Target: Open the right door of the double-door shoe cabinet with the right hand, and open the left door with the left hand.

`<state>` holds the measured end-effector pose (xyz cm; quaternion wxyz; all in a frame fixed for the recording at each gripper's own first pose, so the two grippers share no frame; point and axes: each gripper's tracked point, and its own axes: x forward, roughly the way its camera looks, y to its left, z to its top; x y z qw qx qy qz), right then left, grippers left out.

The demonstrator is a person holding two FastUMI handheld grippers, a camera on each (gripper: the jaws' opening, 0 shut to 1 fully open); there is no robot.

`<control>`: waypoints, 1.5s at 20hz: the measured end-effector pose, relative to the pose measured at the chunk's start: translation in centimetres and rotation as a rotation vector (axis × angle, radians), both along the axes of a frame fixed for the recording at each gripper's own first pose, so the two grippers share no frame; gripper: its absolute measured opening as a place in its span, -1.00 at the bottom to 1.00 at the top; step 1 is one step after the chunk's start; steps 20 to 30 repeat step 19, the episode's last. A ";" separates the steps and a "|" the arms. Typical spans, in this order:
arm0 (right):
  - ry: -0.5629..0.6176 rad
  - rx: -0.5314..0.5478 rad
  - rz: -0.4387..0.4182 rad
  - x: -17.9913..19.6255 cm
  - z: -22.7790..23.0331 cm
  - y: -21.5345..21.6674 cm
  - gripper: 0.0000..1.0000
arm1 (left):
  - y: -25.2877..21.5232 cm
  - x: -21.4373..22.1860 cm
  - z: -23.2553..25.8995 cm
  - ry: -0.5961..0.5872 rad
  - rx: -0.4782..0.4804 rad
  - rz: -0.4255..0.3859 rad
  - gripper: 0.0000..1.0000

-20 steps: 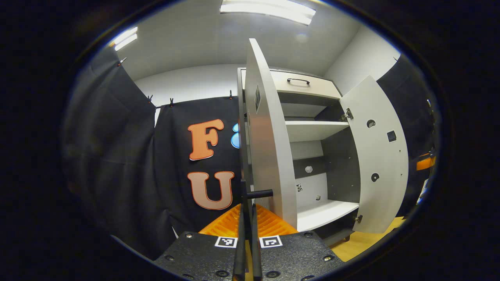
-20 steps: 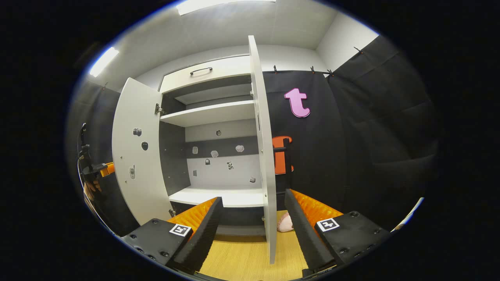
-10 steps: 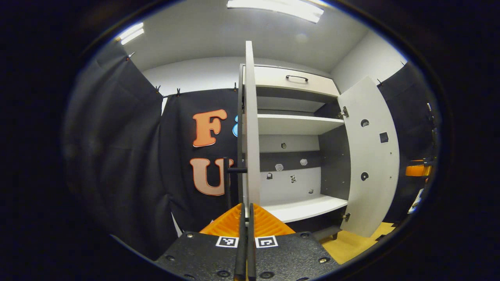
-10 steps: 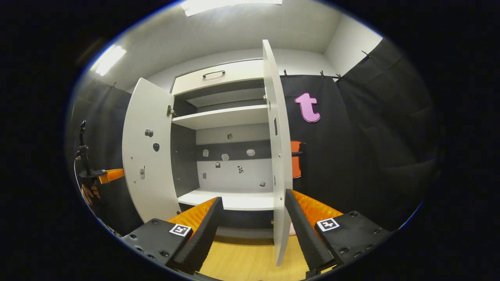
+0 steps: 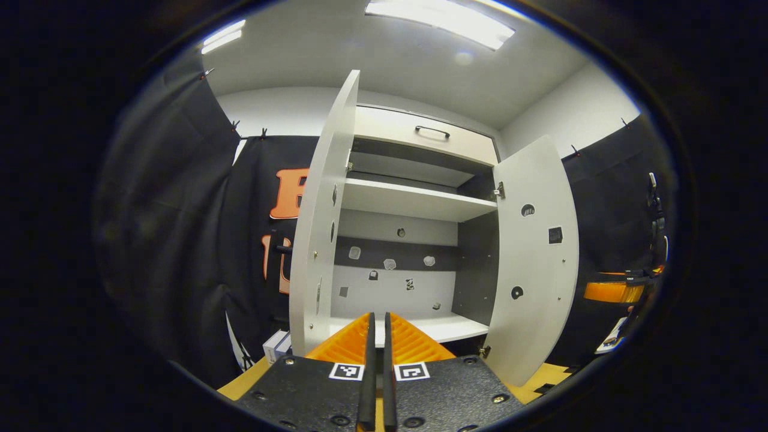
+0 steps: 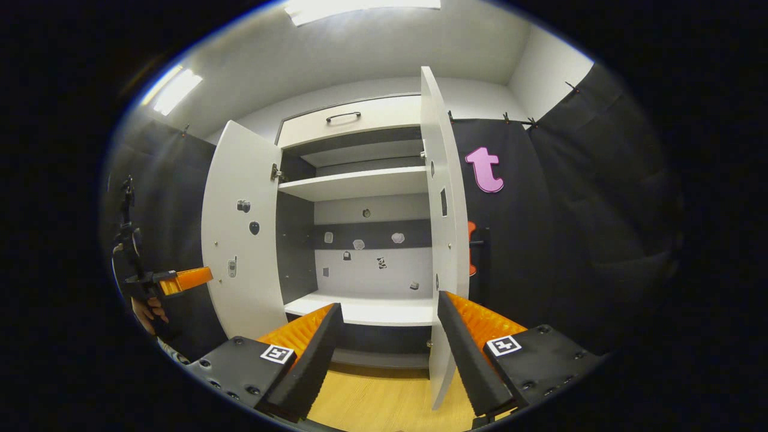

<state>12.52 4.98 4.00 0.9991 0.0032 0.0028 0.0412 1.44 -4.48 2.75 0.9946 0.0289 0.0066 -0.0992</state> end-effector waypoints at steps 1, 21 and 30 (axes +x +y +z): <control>0.009 -0.003 0.005 0.1 -0.2 0.4 1.00 | -0.5 -0.2 -0.2 0.002 -0.003 0.004 -0.82; 0.017 -0.031 0.018 -0.2 -0.4 1.2 0.98 | -2.2 -0.8 -1.2 0.006 0.064 0.022 0.89; 0.017 -0.031 0.018 -0.2 -0.4 1.2 0.98 | -2.2 -0.8 -1.2 0.006 0.064 0.022 0.89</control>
